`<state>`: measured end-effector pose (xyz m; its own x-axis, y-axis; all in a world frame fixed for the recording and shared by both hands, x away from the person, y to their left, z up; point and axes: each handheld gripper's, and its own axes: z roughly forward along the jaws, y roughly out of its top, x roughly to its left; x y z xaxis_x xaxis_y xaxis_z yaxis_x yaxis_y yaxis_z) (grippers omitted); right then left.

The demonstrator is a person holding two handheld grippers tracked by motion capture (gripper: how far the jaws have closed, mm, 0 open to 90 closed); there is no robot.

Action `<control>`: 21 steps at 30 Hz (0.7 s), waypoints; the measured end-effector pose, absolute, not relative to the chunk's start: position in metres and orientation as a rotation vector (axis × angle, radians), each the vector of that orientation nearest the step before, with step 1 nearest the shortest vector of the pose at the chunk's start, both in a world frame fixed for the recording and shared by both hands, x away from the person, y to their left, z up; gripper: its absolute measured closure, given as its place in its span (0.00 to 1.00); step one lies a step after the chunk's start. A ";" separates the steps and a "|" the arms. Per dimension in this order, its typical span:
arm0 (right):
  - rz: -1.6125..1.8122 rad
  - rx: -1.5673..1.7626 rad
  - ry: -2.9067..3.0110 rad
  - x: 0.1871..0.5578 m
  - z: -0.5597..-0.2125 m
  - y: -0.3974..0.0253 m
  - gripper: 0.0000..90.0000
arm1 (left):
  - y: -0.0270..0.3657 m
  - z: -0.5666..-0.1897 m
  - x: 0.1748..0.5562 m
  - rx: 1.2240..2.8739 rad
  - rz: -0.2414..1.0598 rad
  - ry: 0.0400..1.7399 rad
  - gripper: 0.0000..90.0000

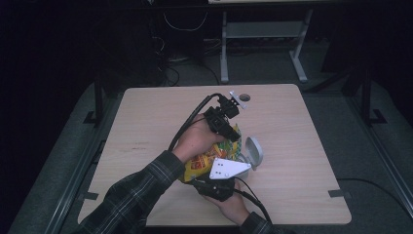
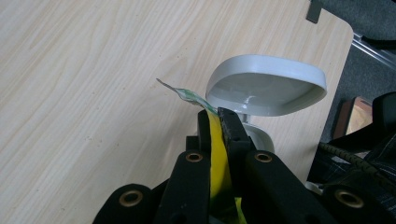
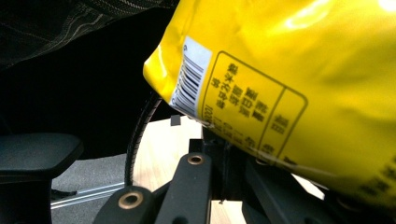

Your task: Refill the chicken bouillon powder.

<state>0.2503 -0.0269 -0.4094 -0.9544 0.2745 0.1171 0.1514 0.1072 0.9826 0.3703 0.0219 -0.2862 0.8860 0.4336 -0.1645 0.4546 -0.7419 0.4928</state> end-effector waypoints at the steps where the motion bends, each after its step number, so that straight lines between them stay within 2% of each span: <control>1: 1.991 0.437 2.265 0.250 -0.409 -0.027 1.00 | 0.022 -0.286 0.370 2.516 -0.053 0.642 1.00; 21: 2.008 0.440 2.260 0.250 -0.409 -0.026 1.00 | 0.021 -0.286 0.371 2.520 -0.051 0.644 1.00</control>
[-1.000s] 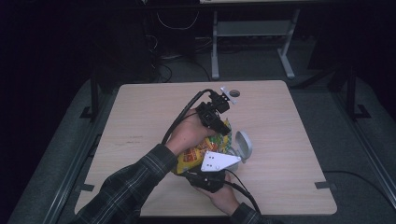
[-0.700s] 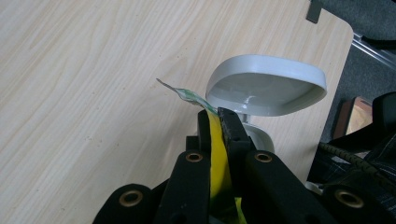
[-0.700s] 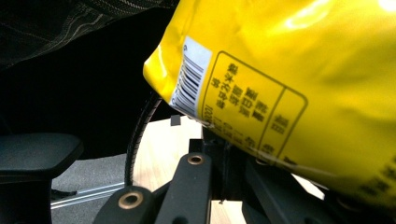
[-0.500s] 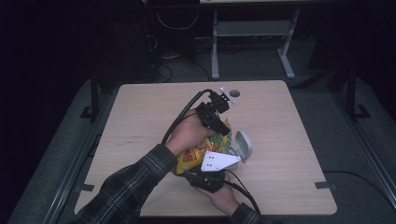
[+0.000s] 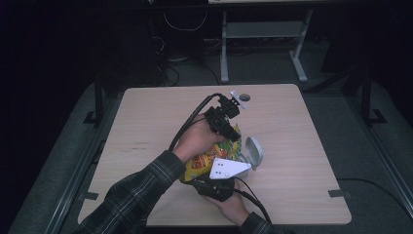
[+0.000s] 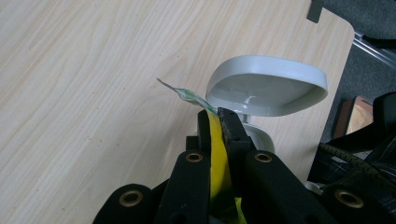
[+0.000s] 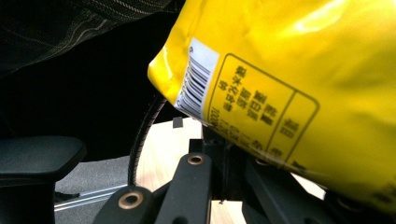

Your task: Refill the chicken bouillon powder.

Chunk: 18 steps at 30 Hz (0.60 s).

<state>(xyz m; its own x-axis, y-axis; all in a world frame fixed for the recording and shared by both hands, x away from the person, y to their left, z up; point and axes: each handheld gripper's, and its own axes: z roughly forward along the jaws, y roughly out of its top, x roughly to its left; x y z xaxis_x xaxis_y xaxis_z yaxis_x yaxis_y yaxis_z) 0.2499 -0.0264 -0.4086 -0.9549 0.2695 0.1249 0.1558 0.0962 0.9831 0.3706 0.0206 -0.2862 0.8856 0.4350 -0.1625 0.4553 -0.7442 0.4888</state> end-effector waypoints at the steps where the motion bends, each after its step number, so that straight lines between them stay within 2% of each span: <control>1: 2.008 0.439 2.259 0.250 -0.408 -0.026 1.00 | 0.021 -0.286 0.371 2.521 -0.051 0.643 1.00; 18: 2.011 0.443 2.258 0.250 -0.408 -0.026 1.00 | 0.020 -0.287 0.371 2.524 -0.054 0.643 1.00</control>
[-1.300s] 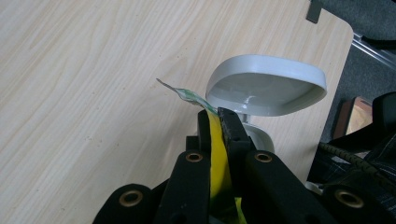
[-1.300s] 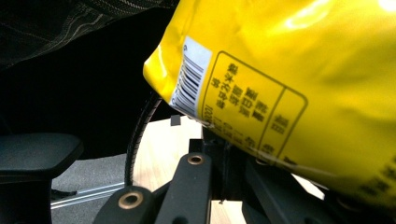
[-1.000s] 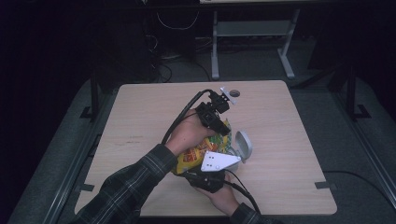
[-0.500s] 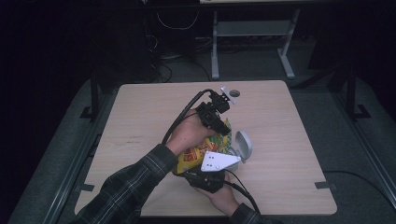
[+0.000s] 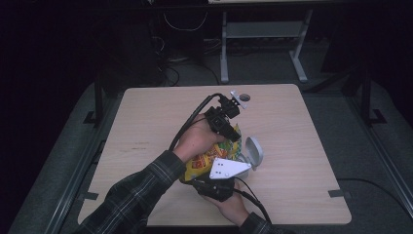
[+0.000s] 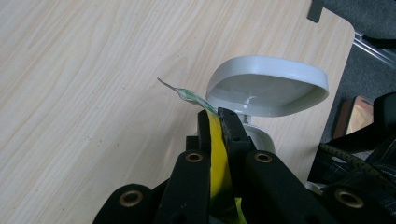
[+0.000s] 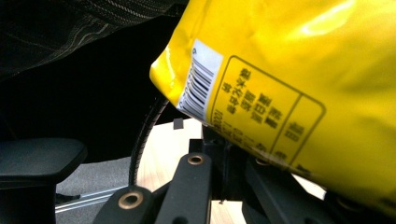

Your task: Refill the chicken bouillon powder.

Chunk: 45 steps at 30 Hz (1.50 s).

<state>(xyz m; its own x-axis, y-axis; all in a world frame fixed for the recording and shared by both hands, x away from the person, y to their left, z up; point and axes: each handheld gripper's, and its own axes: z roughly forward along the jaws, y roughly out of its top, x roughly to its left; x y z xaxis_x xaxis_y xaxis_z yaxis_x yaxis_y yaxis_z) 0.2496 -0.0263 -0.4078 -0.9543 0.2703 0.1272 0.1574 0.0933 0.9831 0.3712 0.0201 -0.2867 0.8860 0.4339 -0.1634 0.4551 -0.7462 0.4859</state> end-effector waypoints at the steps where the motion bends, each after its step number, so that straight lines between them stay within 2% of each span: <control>1: 2.013 0.444 2.257 0.250 -0.408 -0.026 1.00 | 0.020 -0.287 0.371 2.525 -0.053 0.641 1.00; 25: 1.953 0.423 2.335 0.250 -0.419 -0.018 1.00 | 0.042 -0.284 0.365 2.441 -0.119 0.634 1.00; 45: 1.899 0.433 2.383 0.253 -0.427 -0.014 1.00 | 0.081 -0.273 0.356 2.359 -0.122 0.598 1.00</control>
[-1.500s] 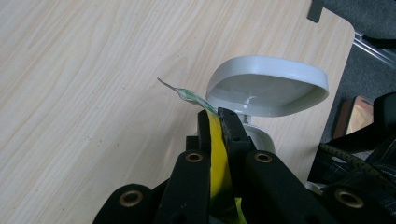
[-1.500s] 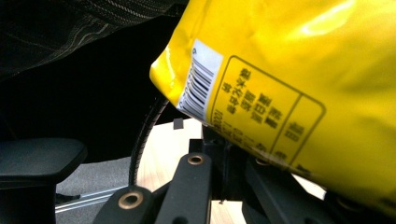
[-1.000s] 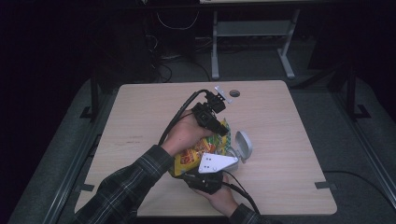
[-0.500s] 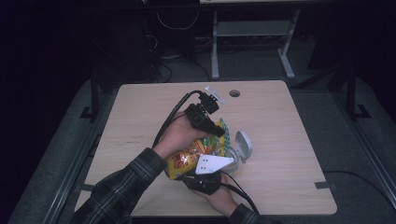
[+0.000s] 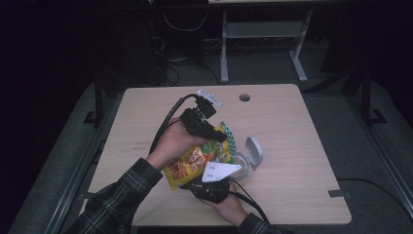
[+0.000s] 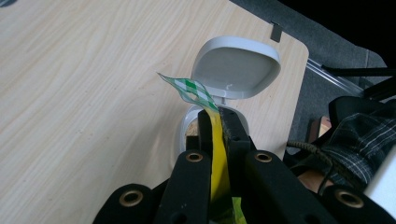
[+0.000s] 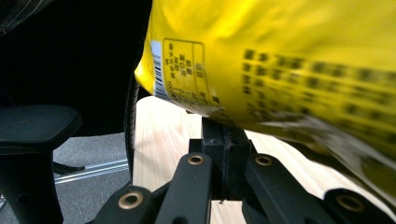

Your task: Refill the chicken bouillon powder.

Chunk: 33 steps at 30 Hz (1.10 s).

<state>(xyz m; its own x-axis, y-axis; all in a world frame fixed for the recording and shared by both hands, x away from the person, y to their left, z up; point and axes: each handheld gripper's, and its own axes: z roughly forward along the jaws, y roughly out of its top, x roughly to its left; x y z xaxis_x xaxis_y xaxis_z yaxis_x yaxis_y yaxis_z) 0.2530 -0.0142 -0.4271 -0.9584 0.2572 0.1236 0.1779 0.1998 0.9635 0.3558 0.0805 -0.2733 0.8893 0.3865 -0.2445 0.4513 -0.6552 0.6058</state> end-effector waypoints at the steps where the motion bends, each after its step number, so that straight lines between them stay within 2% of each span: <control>1: 1.898 0.441 2.386 0.253 -0.427 -0.014 1.00 | 0.083 -0.273 0.356 2.349 -0.124 0.601 1.00; 19: 1.892 0.455 2.396 0.255 -0.431 -0.015 1.00 | 0.128 -0.267 0.350 2.242 -0.113 0.606 1.00; 33: 1.889 0.459 2.391 0.256 -0.431 -0.017 1.00 | 0.164 -0.283 0.352 2.147 -0.024 0.658 1.00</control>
<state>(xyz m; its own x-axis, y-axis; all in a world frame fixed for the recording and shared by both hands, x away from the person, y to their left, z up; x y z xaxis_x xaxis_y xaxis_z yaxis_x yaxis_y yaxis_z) 0.2563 -0.0174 -0.4313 -0.9539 0.2676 0.1356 0.1938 0.2046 0.9595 0.3516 0.1638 -0.2832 0.8602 0.4471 -0.2452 0.4635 -0.4850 0.7416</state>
